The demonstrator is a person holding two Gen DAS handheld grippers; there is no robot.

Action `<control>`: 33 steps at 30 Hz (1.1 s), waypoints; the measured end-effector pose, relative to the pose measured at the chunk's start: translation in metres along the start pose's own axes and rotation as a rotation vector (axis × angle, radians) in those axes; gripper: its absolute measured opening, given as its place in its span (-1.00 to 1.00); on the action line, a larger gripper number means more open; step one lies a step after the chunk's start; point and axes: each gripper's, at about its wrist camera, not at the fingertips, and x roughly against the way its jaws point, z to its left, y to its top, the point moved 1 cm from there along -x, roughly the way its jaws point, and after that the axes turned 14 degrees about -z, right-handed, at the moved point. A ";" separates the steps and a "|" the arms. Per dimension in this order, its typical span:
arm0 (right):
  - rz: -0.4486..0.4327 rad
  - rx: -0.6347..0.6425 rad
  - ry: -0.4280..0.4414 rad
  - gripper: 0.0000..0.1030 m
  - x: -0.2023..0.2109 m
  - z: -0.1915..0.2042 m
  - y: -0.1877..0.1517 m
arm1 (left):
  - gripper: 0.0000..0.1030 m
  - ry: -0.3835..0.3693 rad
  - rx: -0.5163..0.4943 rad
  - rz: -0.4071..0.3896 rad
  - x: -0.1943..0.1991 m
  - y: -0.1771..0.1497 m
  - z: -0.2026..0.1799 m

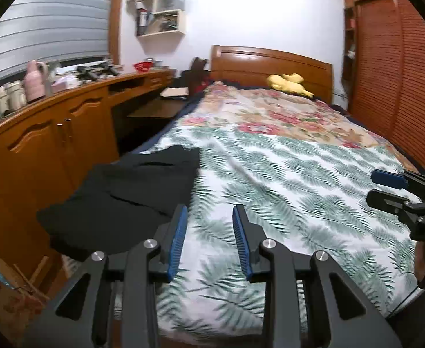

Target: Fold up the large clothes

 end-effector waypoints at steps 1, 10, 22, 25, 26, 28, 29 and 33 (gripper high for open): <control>0.002 -0.007 -0.008 0.34 0.004 -0.005 -0.002 | -0.40 -0.013 -0.007 0.004 -0.001 -0.001 -0.010; -0.005 -0.075 -0.163 0.53 0.070 -0.050 -0.030 | -0.40 -0.106 -0.055 0.031 -0.004 -0.016 -0.081; -0.033 -0.195 -0.374 0.55 0.169 -0.101 -0.059 | -0.39 -0.231 -0.100 0.021 0.013 -0.029 -0.179; -0.051 -0.205 -0.419 0.55 0.194 -0.108 -0.059 | -0.39 -0.272 -0.097 0.012 0.021 -0.024 -0.202; -0.058 -0.206 -0.436 0.55 0.202 -0.110 -0.058 | -0.39 -0.281 -0.096 0.008 0.023 -0.022 -0.208; -0.074 -0.206 -0.460 0.55 0.218 -0.112 -0.056 | -0.39 -0.293 -0.097 -0.003 0.029 -0.016 -0.216; -0.078 -0.204 -0.468 0.55 0.223 -0.112 -0.055 | -0.39 -0.300 -0.099 -0.011 0.033 -0.012 -0.222; -0.101 -0.187 -0.519 0.55 0.244 -0.109 -0.048 | -0.39 -0.313 -0.103 -0.042 0.046 0.005 -0.235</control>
